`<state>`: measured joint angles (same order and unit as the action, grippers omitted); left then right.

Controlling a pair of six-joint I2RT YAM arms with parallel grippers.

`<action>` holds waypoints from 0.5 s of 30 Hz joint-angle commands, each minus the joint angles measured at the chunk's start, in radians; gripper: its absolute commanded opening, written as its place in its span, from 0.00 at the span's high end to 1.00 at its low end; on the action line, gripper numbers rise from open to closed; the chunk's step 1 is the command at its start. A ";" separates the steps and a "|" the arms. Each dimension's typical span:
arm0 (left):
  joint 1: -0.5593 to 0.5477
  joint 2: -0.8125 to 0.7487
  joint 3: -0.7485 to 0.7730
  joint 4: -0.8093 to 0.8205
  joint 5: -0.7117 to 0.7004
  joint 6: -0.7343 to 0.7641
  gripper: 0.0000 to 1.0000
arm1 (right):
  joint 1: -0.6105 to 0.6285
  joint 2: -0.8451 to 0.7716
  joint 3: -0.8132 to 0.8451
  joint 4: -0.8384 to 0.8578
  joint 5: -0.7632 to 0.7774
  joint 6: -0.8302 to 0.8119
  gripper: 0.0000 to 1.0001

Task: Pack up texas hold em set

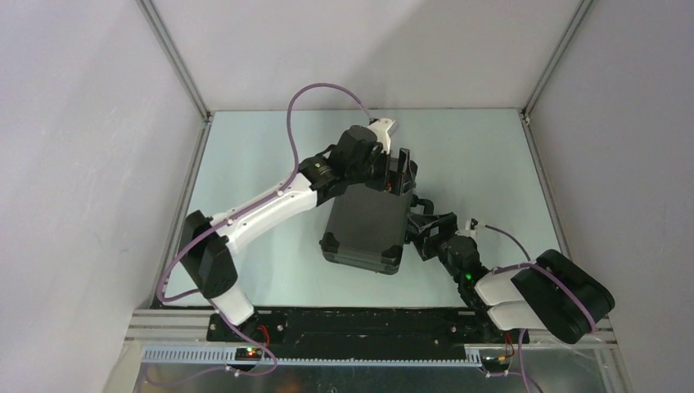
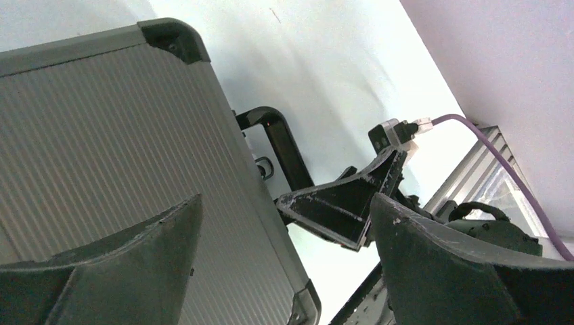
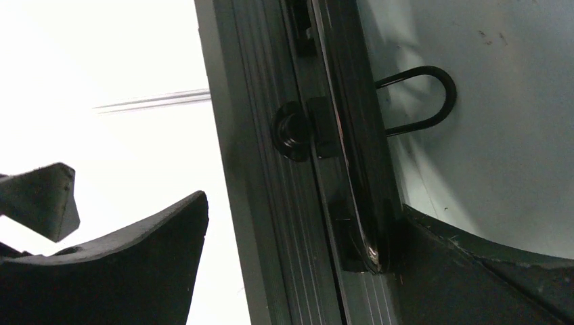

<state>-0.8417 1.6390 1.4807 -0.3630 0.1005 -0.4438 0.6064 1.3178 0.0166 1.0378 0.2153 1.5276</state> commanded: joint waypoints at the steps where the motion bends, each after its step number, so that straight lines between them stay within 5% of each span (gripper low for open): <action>1: 0.001 0.042 0.070 -0.006 0.073 0.020 0.04 | 0.024 -0.059 -0.022 0.024 0.057 -0.078 0.08; 8: 0.001 0.119 0.147 -0.060 0.103 0.046 0.04 | 0.048 -0.257 0.033 -0.273 0.122 -0.177 0.07; 15: 0.002 0.230 0.309 -0.133 0.162 0.069 0.04 | 0.048 -0.267 0.040 -0.280 0.083 -0.235 0.07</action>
<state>-0.8413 1.8347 1.6905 -0.4545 0.2031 -0.4149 0.6491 1.0481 0.0231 0.7582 0.2859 1.3525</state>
